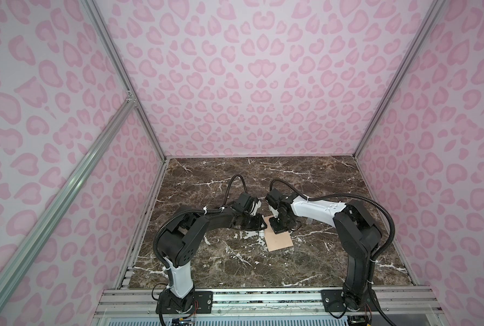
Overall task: Place the letter into the envelope and seal it
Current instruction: 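Press the folded flap down onto the envelope with the right gripper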
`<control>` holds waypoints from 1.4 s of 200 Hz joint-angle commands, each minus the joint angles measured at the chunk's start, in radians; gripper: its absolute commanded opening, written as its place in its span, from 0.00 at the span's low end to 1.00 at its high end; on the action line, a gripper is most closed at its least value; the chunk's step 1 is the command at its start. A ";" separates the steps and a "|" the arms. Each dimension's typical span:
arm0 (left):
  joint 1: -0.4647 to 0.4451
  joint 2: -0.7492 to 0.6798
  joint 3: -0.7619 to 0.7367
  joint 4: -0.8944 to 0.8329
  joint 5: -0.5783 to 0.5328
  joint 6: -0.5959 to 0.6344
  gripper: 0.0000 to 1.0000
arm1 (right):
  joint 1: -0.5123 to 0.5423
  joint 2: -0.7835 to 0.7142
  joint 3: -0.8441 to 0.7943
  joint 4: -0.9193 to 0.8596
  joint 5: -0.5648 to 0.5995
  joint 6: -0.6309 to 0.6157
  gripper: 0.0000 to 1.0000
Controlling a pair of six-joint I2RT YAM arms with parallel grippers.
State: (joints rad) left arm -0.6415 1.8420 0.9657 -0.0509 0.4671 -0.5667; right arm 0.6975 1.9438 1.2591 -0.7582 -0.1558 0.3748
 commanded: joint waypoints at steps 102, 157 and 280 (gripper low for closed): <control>0.000 -0.001 -0.009 -0.029 -0.008 0.015 0.10 | 0.033 0.083 -0.018 0.007 0.021 0.035 0.17; 0.000 0.003 -0.004 -0.025 -0.004 0.014 0.09 | 0.035 0.092 -0.012 0.007 0.021 0.032 0.20; 0.000 0.006 0.002 -0.035 -0.003 0.014 0.09 | 0.028 0.083 -0.011 -0.006 0.021 0.020 0.10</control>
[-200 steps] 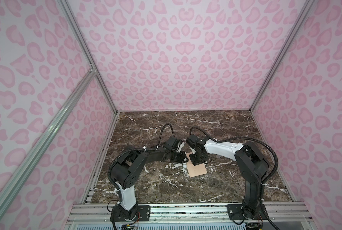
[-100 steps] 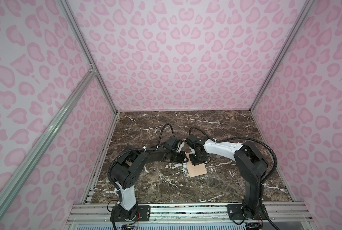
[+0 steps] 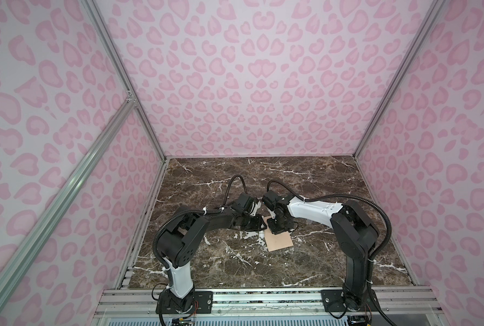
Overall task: Place the letter into the envelope and seal it
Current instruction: 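Press the folded flap down onto the envelope with the right gripper, then raise both grippers away from the closed envelope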
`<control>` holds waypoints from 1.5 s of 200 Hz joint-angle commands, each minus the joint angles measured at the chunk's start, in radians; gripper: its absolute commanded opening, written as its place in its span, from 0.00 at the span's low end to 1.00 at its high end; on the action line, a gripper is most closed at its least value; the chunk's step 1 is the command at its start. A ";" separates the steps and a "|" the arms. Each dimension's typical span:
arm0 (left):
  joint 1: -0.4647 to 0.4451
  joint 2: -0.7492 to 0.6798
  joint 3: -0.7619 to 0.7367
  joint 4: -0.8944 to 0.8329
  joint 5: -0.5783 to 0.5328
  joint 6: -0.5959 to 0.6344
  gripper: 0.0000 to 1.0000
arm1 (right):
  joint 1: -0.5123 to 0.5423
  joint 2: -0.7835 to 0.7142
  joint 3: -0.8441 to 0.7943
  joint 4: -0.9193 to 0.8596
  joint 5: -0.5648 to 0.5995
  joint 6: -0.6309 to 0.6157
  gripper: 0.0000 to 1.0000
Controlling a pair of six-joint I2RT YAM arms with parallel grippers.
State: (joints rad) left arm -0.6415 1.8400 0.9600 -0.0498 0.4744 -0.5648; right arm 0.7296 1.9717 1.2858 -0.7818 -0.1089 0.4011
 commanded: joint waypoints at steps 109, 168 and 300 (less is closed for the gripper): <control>0.001 0.007 0.017 -0.049 -0.013 0.017 0.09 | 0.003 0.073 -0.028 0.018 -0.044 -0.004 0.13; 0.000 0.009 0.023 -0.055 -0.012 0.020 0.09 | 0.010 0.085 -0.019 0.016 -0.043 -0.005 0.19; 0.000 0.033 0.067 -0.178 -0.134 0.056 0.08 | -0.060 -0.096 -0.070 0.000 -0.076 -0.028 0.32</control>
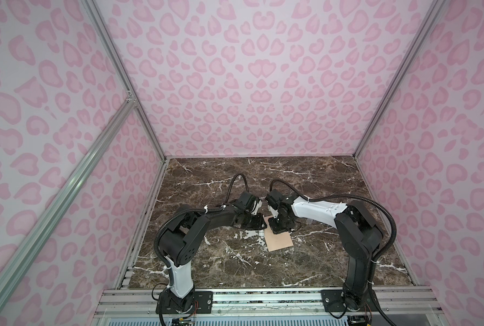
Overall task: Place the letter into the envelope and seal it
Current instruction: 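Raise both grippers away from the closed envelope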
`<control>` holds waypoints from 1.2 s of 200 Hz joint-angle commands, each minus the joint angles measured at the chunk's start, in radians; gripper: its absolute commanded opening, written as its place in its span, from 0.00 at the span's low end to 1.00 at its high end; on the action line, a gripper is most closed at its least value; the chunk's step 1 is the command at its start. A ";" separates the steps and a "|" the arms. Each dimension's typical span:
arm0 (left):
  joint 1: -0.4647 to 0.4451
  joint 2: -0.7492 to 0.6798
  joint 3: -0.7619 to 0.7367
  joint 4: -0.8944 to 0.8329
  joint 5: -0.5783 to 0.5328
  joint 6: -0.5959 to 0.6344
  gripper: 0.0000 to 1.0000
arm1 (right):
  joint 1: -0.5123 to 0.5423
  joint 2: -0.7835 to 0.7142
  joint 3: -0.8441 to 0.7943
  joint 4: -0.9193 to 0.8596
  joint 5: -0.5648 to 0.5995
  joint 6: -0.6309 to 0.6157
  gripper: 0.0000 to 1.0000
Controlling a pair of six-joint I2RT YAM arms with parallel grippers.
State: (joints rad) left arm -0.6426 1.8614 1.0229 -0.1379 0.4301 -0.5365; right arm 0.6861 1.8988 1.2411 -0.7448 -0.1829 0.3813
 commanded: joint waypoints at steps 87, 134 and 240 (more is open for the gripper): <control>0.001 0.014 0.022 -0.109 -0.083 0.032 0.08 | -0.084 -0.158 -0.103 0.000 -0.095 -0.020 0.34; 0.001 -0.046 0.025 -0.114 -0.067 0.029 0.09 | -0.104 -0.238 -0.109 -0.003 -0.089 -0.015 0.34; -0.018 -0.460 0.005 -0.169 -0.124 0.055 0.14 | -0.094 -0.789 -0.409 0.384 -0.094 -0.033 0.35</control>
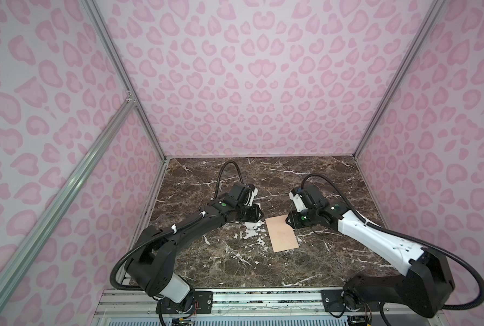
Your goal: Place the letter into the envelope and seal it
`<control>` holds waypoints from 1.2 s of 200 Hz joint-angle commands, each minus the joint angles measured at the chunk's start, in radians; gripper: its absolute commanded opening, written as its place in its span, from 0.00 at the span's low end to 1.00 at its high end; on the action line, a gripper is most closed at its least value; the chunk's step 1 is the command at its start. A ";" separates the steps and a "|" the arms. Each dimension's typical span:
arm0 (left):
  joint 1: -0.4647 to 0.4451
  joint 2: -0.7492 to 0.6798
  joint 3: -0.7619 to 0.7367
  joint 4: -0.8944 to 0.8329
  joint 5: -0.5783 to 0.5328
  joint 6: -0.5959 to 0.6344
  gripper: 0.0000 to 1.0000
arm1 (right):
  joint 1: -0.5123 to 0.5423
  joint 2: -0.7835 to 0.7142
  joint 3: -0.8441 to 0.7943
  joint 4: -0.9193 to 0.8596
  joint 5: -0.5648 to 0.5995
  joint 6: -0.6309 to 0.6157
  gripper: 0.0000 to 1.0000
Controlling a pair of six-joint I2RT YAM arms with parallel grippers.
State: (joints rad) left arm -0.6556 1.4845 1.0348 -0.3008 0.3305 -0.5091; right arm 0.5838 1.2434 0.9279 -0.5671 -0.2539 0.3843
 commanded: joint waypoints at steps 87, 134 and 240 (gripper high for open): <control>-0.017 -0.475 -0.157 0.350 0.139 0.077 0.18 | 0.213 -0.529 -0.518 0.944 -0.162 0.020 0.46; -0.047 -0.414 -0.186 0.552 0.281 0.018 0.17 | 0.311 -0.386 -0.463 1.057 -0.188 -0.019 0.52; -0.087 -0.421 -0.210 0.573 0.323 0.044 0.16 | 0.293 -0.321 -0.394 1.049 -0.235 -0.057 0.45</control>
State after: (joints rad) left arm -0.7414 1.0737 0.8310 0.2184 0.6346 -0.4789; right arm 0.8898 0.9241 0.5251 0.4496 -0.4648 0.3313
